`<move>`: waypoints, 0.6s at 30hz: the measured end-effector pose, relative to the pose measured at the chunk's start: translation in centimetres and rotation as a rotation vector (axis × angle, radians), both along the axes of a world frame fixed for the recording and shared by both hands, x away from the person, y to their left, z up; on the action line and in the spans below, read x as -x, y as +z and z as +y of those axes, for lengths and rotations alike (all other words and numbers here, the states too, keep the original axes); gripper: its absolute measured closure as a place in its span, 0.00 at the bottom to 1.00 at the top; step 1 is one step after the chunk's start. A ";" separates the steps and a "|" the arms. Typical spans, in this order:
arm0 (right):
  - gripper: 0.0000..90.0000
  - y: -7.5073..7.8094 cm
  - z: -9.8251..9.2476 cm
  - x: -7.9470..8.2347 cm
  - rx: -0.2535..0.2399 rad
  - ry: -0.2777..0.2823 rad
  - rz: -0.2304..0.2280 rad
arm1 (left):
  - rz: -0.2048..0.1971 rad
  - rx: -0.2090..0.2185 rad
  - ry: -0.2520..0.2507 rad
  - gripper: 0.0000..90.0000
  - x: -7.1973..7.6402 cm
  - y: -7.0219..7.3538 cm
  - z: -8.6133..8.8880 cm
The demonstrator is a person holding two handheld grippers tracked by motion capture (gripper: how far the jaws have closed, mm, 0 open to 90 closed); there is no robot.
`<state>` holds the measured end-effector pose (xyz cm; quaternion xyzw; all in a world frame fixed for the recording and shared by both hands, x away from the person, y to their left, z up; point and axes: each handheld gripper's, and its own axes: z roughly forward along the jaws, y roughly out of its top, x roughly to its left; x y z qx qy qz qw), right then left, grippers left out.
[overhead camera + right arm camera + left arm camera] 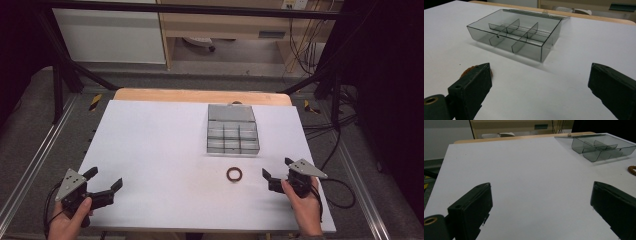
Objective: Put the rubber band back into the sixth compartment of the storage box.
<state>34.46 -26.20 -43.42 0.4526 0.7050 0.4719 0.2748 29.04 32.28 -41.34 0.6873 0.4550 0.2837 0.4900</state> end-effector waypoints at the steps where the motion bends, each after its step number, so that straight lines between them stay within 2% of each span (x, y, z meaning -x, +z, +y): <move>1: 0.06 0.1 0.2 0.0 -0.002 0.005 0.003 | 0.000 0.000 0.000 0.05 0.0 0.0 0.0; 7: 0.05 0.6 0.6 -0.1 0.004 0.011 -0.004 | -0.002 -0.003 -0.005 0.05 0.0 0.0 -0.1; 10: 0.05 0.9 0.9 -0.2 0.016 0.009 0.016 | -0.003 -0.004 -0.005 0.05 0.0 0.0 -0.1; 18: 0.04 1.3 1.6 -0.3 0.031 0.024 0.026 | -0.005 -0.005 -0.009 0.05 0.0 0.0 -0.2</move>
